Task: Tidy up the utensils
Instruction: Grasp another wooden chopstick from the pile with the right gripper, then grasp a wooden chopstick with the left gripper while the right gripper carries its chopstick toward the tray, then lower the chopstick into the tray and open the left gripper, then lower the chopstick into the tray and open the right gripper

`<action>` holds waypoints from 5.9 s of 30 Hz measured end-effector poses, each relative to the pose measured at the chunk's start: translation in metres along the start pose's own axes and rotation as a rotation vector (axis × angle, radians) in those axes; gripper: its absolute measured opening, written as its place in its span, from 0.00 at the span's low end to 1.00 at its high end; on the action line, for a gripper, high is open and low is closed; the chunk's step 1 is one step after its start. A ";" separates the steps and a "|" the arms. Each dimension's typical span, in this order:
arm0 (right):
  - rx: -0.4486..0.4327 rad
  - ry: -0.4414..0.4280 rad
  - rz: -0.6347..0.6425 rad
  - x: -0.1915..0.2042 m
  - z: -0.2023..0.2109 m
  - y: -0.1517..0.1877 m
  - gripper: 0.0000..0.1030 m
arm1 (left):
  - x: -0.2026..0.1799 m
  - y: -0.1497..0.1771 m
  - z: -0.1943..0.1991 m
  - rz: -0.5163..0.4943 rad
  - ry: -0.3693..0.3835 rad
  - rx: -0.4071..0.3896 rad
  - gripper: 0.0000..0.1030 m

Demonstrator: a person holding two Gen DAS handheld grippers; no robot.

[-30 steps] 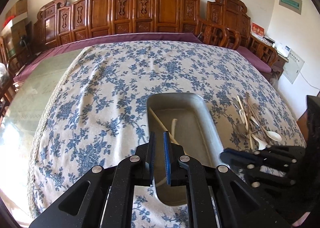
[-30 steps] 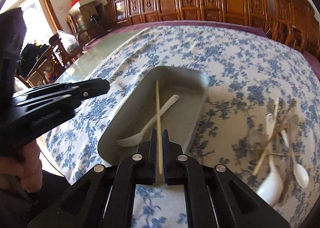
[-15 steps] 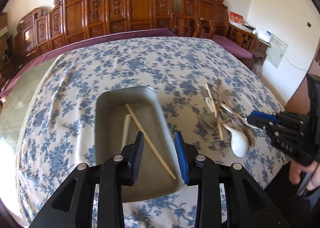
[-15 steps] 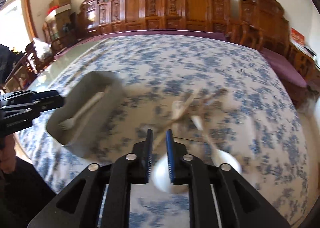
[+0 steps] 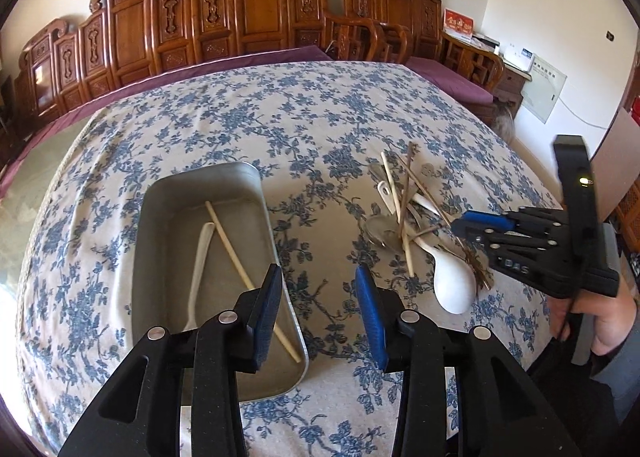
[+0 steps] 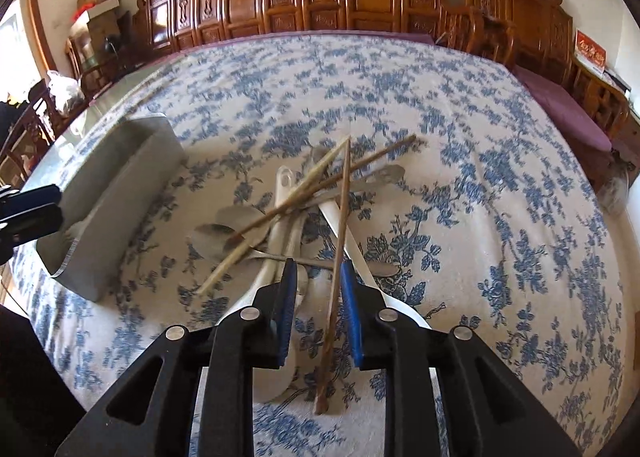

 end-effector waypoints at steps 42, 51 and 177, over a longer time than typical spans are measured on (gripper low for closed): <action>-0.061 -0.084 -0.159 -0.043 0.015 -0.016 0.06 | -0.078 -0.046 -0.086 -0.187 0.042 0.055 0.32; -0.054 -0.112 -0.186 -0.045 0.012 -0.019 0.06 | -0.077 -0.051 -0.127 -0.166 0.085 0.110 0.19; 0.089 -0.323 -0.046 0.221 -0.022 -0.007 0.06 | 0.132 0.056 0.043 0.211 -0.187 -0.048 0.04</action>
Point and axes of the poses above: each gripper's, at about its wrist camera, not at the fingertips, and z roughly against the way its jaws point, x to its left, y to its underside, the point moved 8 cm from there along -z, roughly the way its jaws point, and after that the axes turned 13 degrees about -z, right-handed, at the moved point
